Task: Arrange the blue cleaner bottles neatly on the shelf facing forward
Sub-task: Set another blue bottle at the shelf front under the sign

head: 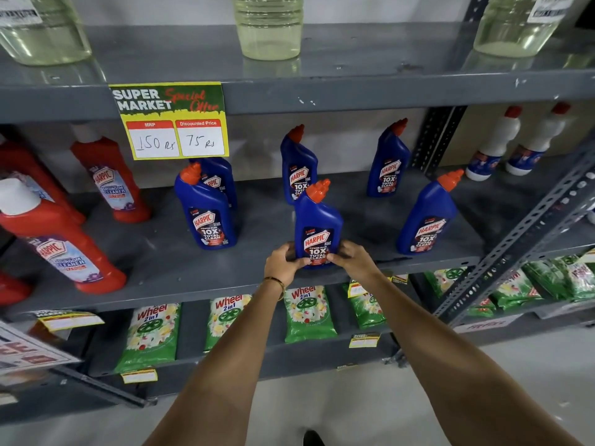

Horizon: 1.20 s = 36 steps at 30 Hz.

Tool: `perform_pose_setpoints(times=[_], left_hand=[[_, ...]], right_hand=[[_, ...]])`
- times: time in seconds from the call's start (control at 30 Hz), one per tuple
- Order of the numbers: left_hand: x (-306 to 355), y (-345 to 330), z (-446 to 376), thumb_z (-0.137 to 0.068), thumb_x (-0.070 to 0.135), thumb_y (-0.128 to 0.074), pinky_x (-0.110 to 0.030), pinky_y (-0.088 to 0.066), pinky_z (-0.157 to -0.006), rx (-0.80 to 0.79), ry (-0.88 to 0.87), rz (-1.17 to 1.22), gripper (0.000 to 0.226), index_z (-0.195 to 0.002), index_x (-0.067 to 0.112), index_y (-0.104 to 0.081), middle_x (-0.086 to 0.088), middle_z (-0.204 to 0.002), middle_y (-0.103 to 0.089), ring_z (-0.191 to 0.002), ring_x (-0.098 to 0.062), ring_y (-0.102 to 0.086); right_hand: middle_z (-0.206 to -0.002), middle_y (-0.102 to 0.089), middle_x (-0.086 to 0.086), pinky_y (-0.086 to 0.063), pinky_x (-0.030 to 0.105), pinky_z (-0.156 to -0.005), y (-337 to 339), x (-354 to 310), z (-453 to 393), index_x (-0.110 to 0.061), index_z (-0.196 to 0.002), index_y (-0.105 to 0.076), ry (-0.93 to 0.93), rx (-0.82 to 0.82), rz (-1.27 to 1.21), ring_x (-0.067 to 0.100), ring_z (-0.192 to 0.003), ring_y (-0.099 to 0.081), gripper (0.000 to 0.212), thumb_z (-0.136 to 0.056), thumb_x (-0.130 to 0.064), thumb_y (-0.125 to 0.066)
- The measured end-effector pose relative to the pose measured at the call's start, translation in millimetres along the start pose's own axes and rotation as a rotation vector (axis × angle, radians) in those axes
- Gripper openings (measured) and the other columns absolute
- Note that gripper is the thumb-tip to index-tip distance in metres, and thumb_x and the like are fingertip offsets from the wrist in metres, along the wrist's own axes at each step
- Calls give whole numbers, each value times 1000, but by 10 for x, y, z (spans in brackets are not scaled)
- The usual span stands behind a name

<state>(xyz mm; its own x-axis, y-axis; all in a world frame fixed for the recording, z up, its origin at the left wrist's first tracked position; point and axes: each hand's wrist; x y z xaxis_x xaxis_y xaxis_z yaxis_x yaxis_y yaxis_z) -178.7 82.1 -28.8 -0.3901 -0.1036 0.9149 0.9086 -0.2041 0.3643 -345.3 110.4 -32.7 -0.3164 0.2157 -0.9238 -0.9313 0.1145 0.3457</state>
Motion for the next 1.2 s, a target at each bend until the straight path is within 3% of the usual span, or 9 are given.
perform_pose_setpoints(times=[0.43,0.6,0.67,0.77,0.83,0.9,0.97,1.07,1.2], left_hand=[[-138,180,18,-75,17,-74,-38,-46,-102,30,43,-40,57,-126,5,-52,-15,-127,-61,-117,-28,-57],[-281,531,58,-78,24,-71,-35,-43,-103,66,53,-60,56,-127,6,-52,-14,-128,-60,-118,-27,-56],[-380,721,89,-78,25,-71,-38,-43,-104,60,65,-66,55,-126,6,-51,-15,-128,-60,-119,-27,-55],[-525,1006,158,-78,23,-70,-40,-43,-105,28,59,-75,54,-125,4,-51,-18,-129,-58,-119,-29,-55],[-591,1181,198,-79,21,-69,-39,-42,-105,20,56,-85,53,-126,3,-51,-19,-131,-57,-120,-29,-54],[-656,1363,222,-80,23,-69,-38,-42,-105,19,57,-102,54,-126,3,-50,-18,-131,-56,-121,-29,-54],[-696,1478,223,-80,26,-68,-39,-43,-104,29,51,-122,54,-126,5,-51,-17,-130,-58,-119,-29,-55],[-767,1692,177,-79,28,-69,-41,-45,-102,61,54,-130,53,-124,5,-53,-17,-128,-59,-116,-30,-56],[-800,1843,56,-80,31,-67,-42,-43,-103,104,82,-127,55,-126,6,-51,-16,-130,-58,-120,-30,-53]], right_hand=[[-110,-66,19,-49,47,-98,14,-13,58,1,-108,-57,-112,8,-80,28,-101,-63,43,-69,2,-75],[-107,-69,22,-48,53,-96,-174,1,184,8,-102,-59,-157,259,-58,35,-103,-64,40,-69,-5,-76],[-105,-69,21,-48,50,-95,-314,-69,324,6,-100,-61,-163,399,-34,33,-101,-64,32,-73,-5,-73],[-101,-70,21,-51,43,-84,-576,-158,499,2,-97,-65,-163,481,-3,32,-95,-64,22,-77,-6,-69],[-100,-69,18,-45,33,-74,-754,-195,546,2,-97,-65,-172,484,0,26,-91,-62,23,-78,-9,-68],[-98,-65,14,-40,28,-73,-953,-256,583,1,-96,-64,-173,458,-9,22,-89,-57,23,-78,-12,-69],[-93,-63,15,-41,30,-73,-1091,-322,588,0,-89,-64,-159,430,-18,24,-88,-56,19,-78,-14,-70],[-92,-65,24,-49,37,-75,-1324,-454,473,9,-94,-63,-114,363,27,24,-85,-58,32,-76,-16,-71],[-112,-67,16,-44,31,-88,-1541,-637,237,2,-112,-63,-109,281,-14,26,-109,-60,40,-76,-15,-72]])
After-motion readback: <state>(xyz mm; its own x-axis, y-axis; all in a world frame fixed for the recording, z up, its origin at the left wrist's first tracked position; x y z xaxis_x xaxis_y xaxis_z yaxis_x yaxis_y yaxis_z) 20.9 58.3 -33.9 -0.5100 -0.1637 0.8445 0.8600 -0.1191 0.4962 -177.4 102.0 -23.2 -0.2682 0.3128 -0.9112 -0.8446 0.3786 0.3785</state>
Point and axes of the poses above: each hand's wrist, its own z-axis away from the middle knuckle, its own y-axis out of the back of the hand, x = y × z
